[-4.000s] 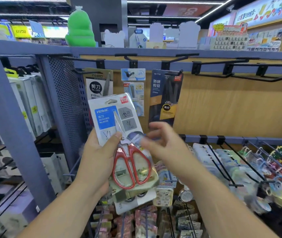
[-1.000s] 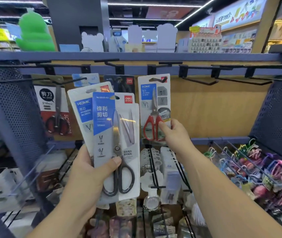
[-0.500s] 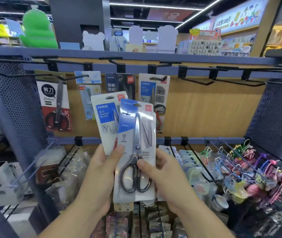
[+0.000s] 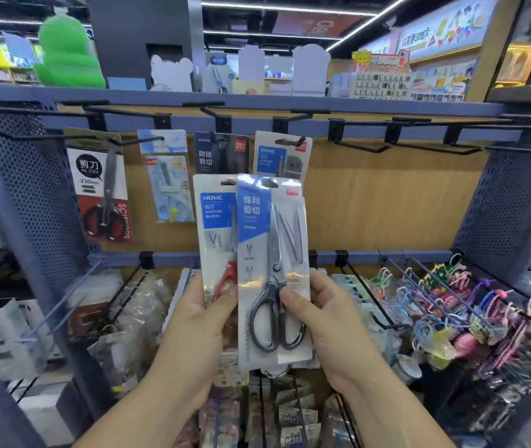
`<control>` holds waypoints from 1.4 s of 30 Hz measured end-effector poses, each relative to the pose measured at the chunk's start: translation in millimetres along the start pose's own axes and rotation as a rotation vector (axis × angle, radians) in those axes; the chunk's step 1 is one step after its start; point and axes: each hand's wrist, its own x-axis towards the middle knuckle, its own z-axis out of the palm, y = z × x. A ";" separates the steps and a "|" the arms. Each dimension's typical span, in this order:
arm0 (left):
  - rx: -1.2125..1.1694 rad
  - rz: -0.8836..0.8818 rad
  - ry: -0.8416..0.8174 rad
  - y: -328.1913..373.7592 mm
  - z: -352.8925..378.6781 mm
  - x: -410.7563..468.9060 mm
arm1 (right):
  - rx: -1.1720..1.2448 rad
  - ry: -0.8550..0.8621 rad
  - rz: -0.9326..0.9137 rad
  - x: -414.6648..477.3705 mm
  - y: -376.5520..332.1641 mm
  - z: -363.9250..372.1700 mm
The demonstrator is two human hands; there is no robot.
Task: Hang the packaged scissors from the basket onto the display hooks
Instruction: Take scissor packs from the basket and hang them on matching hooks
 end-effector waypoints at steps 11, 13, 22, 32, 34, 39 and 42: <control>0.087 0.117 -0.076 33.5 -10.5 0.7 | 0.003 0.254 0.010 -4.9 -6.3 -37.2; 0.094 0.155 -0.168 36.2 9.5 -4.5 | -0.010 0.309 -0.012 -6.8 -8.6 -46.5; 0.190 0.119 -0.271 8.4 71.2 24.7 | -0.010 0.407 -0.101 -32.8 -23.6 -89.7; 0.078 0.162 -0.249 -3.0 118.1 34.5 | -0.078 0.514 -0.116 -54.3 -26.0 -125.0; 0.085 0.173 -0.242 -9.4 115.0 29.3 | -0.076 0.523 -0.121 -58.6 -28.6 -129.9; 0.178 0.175 -0.262 -16.5 119.0 28.2 | -0.097 0.557 -0.100 -64.2 -26.1 -140.0; 0.166 0.177 -0.278 -18.2 129.1 35.3 | -0.090 0.565 -0.101 -64.9 -26.6 -138.9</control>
